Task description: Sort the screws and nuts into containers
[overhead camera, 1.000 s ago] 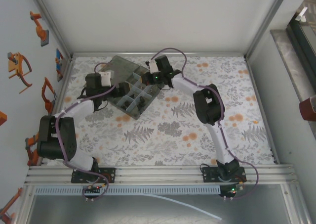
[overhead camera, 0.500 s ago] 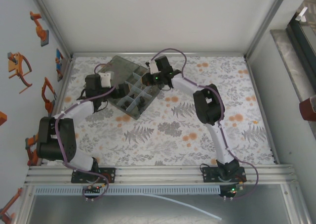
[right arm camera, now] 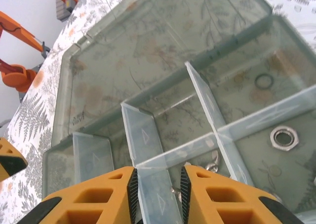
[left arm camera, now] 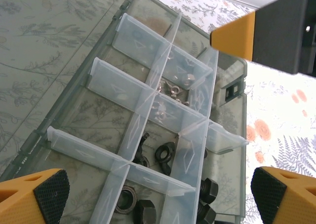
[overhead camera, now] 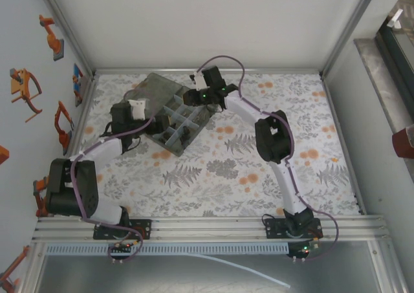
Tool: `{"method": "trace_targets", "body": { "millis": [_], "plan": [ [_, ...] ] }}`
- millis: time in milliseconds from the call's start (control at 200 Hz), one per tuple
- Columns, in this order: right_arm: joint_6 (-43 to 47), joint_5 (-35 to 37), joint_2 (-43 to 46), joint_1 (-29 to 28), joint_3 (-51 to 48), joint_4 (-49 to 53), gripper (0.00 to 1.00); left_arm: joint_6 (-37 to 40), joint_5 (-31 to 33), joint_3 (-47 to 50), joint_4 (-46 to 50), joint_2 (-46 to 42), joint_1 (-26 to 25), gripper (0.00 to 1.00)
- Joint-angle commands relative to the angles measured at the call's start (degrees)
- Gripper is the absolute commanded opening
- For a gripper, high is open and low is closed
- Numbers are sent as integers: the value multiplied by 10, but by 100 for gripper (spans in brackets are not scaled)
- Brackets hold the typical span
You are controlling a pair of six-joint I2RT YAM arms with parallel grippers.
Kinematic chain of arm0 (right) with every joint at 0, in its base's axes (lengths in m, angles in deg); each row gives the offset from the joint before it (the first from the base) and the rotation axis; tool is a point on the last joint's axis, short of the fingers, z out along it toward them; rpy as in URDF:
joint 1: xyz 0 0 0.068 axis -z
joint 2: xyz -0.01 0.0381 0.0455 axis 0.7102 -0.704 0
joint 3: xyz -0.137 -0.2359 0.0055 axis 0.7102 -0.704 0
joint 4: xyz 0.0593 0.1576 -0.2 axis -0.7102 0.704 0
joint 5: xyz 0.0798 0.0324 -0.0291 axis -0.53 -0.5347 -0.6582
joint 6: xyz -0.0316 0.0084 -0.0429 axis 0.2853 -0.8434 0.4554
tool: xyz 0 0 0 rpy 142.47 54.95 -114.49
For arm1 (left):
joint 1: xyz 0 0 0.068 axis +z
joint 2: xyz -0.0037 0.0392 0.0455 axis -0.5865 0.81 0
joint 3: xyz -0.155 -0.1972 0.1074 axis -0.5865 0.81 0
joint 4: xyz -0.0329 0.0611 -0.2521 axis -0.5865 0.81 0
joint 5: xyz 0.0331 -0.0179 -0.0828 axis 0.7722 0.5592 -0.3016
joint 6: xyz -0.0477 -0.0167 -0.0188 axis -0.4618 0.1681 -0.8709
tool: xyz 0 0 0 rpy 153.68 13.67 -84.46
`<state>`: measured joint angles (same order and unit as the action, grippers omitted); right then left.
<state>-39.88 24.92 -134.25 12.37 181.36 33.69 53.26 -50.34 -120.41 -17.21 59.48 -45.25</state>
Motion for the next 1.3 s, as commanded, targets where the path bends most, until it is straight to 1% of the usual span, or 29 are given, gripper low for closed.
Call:
{"method": "trace_targets", "body": {
  "millis": [0,75,190,265,310,371,481,546,601,636,656,661,666,676,706,716,731,796,836,896,956,991,1016,1072,1122,1152,1202,1252,1292],
  "plan": [
    [21,25,57,-2,-14,16,27,9,-15,5,0,-43,0,97],
    [18,42,123,-2,-79,-20,28,3,-2,11,22,-73,0,97],
    [16,75,240,-2,-209,-67,30,0,39,4,93,-107,-1,97],
    [14,115,324,-2,-315,-94,37,10,59,6,131,-132,-2,97],
    [12,148,376,-2,-382,-104,41,17,89,8,155,-149,-3,97],
    [5,197,446,1,-467,-115,46,16,153,11,186,-174,-2,97],
    [-9,311,563,14,-594,-122,50,12,269,36,210,-222,0,97],
    [-15,368,625,36,-652,-123,51,12,359,74,191,-250,2,97],
    [-16,376,669,67,-694,-137,52,23,422,117,151,-272,3,97],
    [-17,379,693,85,-722,-151,59,36,451,145,113,-281,3,97],
    [-16,384,704,94,-736,-161,67,46,457,162,86,-286,4,97],
    [-15,386,706,96,-740,-165,67,48,457,165,72,-287,4,97],
    [-15,387,708,98,-744,-168,71,50,458,168,66,-289,4,97],
    [-14,391,714,102,-752,-174,76,54,461,177,53,-291,4,97],
    [-9,406,727,110,-774,-197,96,64,468,196,21,-295,5,97],
    [-7,412,731,111,-780,-203,99,66,471,202,10,-296,5,97],
    [-3,426,738,113,-790,-214,99,68,475,208,-2,-294,6,97],
    [21,491,755,116,-828,-249,100,80,489,230,-56,-276,9,97],
    [52,524,759,116,-846,-271,100,91,486,238,-90,-252,8,97],
    [110,575,749,117,-876,-311,100,101,468,243,-144,-206,9,97],
    [179,616,725,117,-906,-382,100,107,443,238,-194,-153,9,97],
    [215,631,705,117,-919,-418,100,112,431,222,-197,-128,8,97],
    [236,634,689,118,-923,-437,100,116,420,213,-208,-111,8,97],
    [266,629,650,124,-921,-463,100,128,413,212,-268,-77,9,97],
    [271,614,606,131,-918,-487,100,156,396,215,-319,-51,9,97],
    [269,599,584,136,-926,-526,100,164,392,220,-354,-33,11,97],
    [272,564,553,145,-948,-603,99,151,399,224,-380,-4,19,97],
    [292,556,541,147,-944,-608,99,149,384,241,-456,26,29,97],
    [301,551,535,153,-950,-630,100,142,380,254,-471,28,34,97]
  ]
}}
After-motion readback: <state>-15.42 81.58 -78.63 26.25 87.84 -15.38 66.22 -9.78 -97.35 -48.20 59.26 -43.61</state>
